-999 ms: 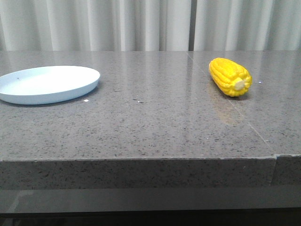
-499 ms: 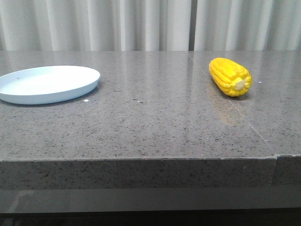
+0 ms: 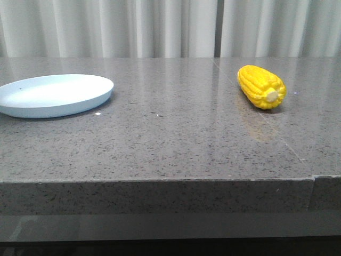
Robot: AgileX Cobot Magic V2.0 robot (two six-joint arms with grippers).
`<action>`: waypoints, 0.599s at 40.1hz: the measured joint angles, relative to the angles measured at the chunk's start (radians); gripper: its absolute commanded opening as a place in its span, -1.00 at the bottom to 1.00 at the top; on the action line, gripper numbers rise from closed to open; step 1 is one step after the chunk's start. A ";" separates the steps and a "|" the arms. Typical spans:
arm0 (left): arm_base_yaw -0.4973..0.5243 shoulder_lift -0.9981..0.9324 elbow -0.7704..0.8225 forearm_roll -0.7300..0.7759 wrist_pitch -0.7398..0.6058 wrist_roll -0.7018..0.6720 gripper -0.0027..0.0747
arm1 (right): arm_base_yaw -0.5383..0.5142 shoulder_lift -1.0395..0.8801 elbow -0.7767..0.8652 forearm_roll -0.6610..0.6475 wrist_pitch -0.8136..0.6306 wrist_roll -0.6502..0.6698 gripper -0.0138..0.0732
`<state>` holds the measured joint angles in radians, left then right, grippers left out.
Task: Place corn on plate with both arms
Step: 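Lower the left gripper onto the rim of the pale blue plate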
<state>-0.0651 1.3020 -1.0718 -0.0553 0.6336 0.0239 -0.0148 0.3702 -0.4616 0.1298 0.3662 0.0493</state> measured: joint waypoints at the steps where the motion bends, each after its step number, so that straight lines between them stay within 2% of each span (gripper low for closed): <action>1: 0.000 0.035 -0.028 -0.005 0.030 0.000 0.66 | 0.000 0.000 0.000 0.000 0.000 0.000 0.82; 8: 0.000 0.218 -0.167 -0.036 0.164 0.000 0.66 | 0.000 0.000 0.000 0.000 0.000 0.000 0.82; 13: -0.002 0.322 -0.225 -0.044 0.211 0.000 0.65 | 0.000 0.000 0.000 0.000 0.000 0.000 0.82; 24: -0.004 0.432 -0.261 -0.054 0.220 0.000 0.22 | 0.000 0.000 0.000 0.000 0.000 0.000 0.82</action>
<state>-0.0688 1.7341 -1.3327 -0.1097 0.8540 0.0239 -0.0148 0.3702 -0.4616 0.1298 0.3662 0.0493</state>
